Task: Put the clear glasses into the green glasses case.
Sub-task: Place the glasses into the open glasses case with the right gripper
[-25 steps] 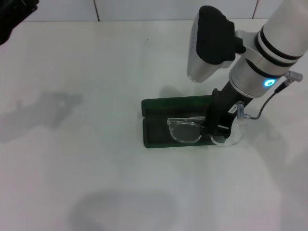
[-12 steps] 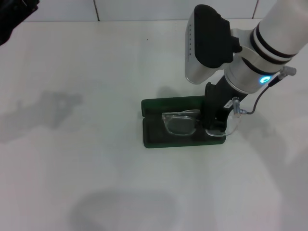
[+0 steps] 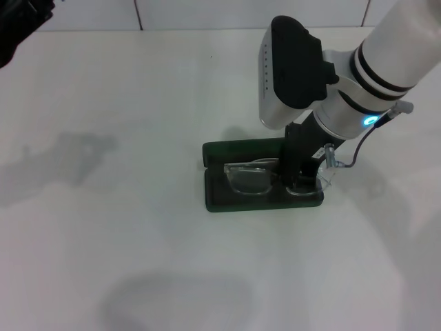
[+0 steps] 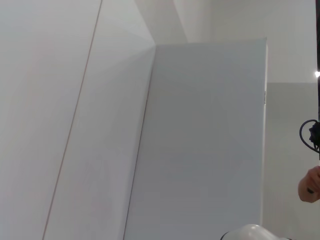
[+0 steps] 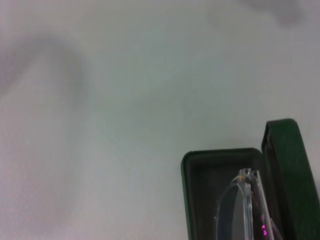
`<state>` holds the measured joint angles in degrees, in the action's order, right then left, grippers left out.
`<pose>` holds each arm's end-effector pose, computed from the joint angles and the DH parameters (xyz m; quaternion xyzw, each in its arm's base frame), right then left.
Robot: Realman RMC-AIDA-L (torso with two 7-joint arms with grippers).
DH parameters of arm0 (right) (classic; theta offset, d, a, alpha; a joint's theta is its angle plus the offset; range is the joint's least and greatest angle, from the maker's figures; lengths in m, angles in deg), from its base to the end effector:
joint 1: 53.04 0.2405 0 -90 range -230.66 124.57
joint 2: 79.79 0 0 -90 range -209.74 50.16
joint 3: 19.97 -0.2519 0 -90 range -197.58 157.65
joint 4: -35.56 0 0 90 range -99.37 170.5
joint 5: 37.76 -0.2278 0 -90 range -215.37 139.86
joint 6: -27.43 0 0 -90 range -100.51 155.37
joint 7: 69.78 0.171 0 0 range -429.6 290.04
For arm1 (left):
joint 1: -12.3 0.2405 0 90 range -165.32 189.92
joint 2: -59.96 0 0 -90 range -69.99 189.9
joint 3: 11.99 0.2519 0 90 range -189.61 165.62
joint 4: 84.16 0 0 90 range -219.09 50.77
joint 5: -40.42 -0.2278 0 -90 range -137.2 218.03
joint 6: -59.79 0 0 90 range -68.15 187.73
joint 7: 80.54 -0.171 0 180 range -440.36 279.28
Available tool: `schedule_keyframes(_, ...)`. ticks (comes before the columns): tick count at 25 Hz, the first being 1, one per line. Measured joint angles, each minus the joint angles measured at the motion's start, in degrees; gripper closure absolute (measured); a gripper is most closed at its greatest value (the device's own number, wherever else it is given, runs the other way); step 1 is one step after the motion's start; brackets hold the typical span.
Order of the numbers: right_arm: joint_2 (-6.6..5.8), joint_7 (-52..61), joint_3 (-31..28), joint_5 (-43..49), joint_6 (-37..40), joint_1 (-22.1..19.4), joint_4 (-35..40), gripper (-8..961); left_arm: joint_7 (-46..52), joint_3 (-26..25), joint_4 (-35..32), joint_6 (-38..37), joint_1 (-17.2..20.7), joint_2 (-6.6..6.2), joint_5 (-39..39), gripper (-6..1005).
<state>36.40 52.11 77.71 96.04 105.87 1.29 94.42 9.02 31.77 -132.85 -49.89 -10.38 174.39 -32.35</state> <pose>0.0990 0.3895 -0.1015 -0.9767 -0.0257 -0.2084 0.0444 -0.1939 0.3209 0.1126 -0.8404 -0.1009 -0.5201 0.1140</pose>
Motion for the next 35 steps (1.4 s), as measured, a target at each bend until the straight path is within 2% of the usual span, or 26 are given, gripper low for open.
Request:
schedule_keyframes(17, 0.0, -2.17, 0.05, -2.67, -0.84, 0.25, -1.49, 884, -0.05, 0.0, 0.0, 0.0, 0.62, 0.0, 0.0, 896)
schedule_keyframes(35, 0.0, -1.52, -0.41, -2.63, -1.13, 0.31, -1.5, 823, -0.09, 0.0, 0.0, 0.0, 0.58, 0.0, 0.09, 896)
